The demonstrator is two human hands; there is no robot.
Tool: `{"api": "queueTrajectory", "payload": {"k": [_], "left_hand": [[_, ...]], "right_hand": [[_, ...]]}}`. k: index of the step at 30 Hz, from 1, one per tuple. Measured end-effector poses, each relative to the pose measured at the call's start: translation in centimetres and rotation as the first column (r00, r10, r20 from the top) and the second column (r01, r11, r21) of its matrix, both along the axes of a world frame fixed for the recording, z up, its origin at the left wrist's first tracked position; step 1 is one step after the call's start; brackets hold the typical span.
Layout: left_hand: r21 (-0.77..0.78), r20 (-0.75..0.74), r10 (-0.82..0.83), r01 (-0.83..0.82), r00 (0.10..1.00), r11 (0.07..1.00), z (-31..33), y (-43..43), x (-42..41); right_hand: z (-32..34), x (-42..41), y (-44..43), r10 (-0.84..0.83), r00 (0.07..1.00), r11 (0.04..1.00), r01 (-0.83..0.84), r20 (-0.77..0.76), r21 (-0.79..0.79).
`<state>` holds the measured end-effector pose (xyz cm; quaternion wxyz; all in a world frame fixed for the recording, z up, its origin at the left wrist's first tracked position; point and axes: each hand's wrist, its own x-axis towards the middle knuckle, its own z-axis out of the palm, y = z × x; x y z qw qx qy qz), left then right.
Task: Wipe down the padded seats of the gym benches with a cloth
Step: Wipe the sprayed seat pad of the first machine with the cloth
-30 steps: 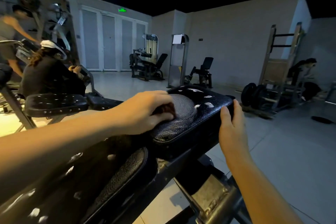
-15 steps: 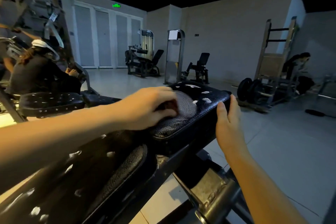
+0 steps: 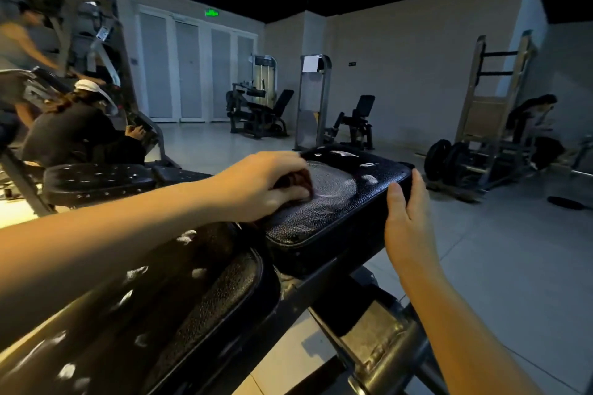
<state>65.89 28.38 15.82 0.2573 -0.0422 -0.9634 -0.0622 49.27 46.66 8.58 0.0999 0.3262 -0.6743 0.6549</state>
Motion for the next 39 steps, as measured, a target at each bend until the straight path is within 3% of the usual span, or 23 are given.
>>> {"api": "queueTrajectory", "payload": {"k": [3, 5, 8, 13, 15, 18, 20, 23, 28, 30, 33, 35, 37, 39], "left_hand": [[0.011, -0.013, 0.321, -0.321, 0.947, 0.947, 0.1, -5.5, -0.6], [0.104, -0.003, 0.418, -0.416, 0.908, 0.904, 0.6, -5.8, -2.8], [0.131, -0.040, 0.283, -0.276, 0.958, 0.952, 1.2, -1.5, -5.8], [-0.047, -0.004, -0.101, 0.101, 0.995, 0.994, 0.2, 4.5, -0.7], [-0.047, 0.008, -0.047, 0.048, 0.999, 0.998, -0.3, 1.8, 1.6], [0.009, 0.002, 0.283, -0.283, 0.959, 0.959, -0.2, -4.2, 1.2], [0.113, 0.016, 0.414, -0.413, 0.910, 0.904, 0.5, -5.5, -1.4], [0.152, -0.005, 0.325, -0.320, 0.946, 0.935, 1.3, -1.8, -4.9], [0.045, 0.007, -0.090, 0.090, 0.996, 0.995, 0.2, 5.0, -0.7], [0.028, 0.008, -0.046, 0.046, 0.999, 0.999, -0.5, 2.3, 1.6], [0.023, -0.006, 0.284, -0.284, 0.959, 0.959, -0.5, -4.3, 1.6], [0.119, -0.003, 0.426, -0.422, 0.905, 0.899, -0.1, -5.7, -0.4], [0.132, -0.026, 0.387, -0.381, 0.922, 0.915, 0.5, -4.1, -3.0], [0.094, -0.055, 0.244, -0.238, 0.968, 0.967, 0.7, 0.0, -4.3]], "right_hand": [[-0.1, -0.1, -0.3, -0.014, 1.000, 1.000, 0.014, -0.017, -0.011], [-0.2, 0.0, -0.4, -0.021, 0.999, 1.000, 0.021, -0.027, -0.014], [-0.1, 0.2, -0.2, -0.020, 1.000, 1.000, 0.019, -0.022, -0.008], [0.0, 0.3, 0.2, 0.004, 1.000, 1.000, -0.004, 0.000, -0.012], [-0.1, 0.2, 0.1, 0.016, 1.000, 1.000, -0.016, 0.005, -0.023], [-0.1, 0.3, -0.2, 0.004, 1.000, 0.999, -0.004, 0.000, -0.038], [-0.1, 0.3, -0.2, -0.004, 1.000, 0.999, 0.004, 0.003, -0.045], [0.0, 0.6, 0.0, 0.003, 1.000, 0.999, -0.003, 0.004, -0.038], [0.1, 0.4, 0.2, 0.018, 1.000, 0.999, -0.017, 0.022, -0.044], [0.0, 0.3, 0.2, 0.029, 0.999, 0.998, -0.028, 0.024, -0.049], [-0.1, 0.2, 0.0, 0.012, 1.000, 0.998, -0.012, 0.013, -0.056], [-0.1, 0.3, 0.0, 0.010, 1.000, 0.998, -0.010, 0.004, -0.055], [-0.1, 0.5, 0.0, 0.011, 1.000, 0.998, -0.011, 0.004, -0.056], [0.1, 0.6, 0.1, 0.022, 1.000, 0.998, -0.021, 0.008, -0.060]]}}
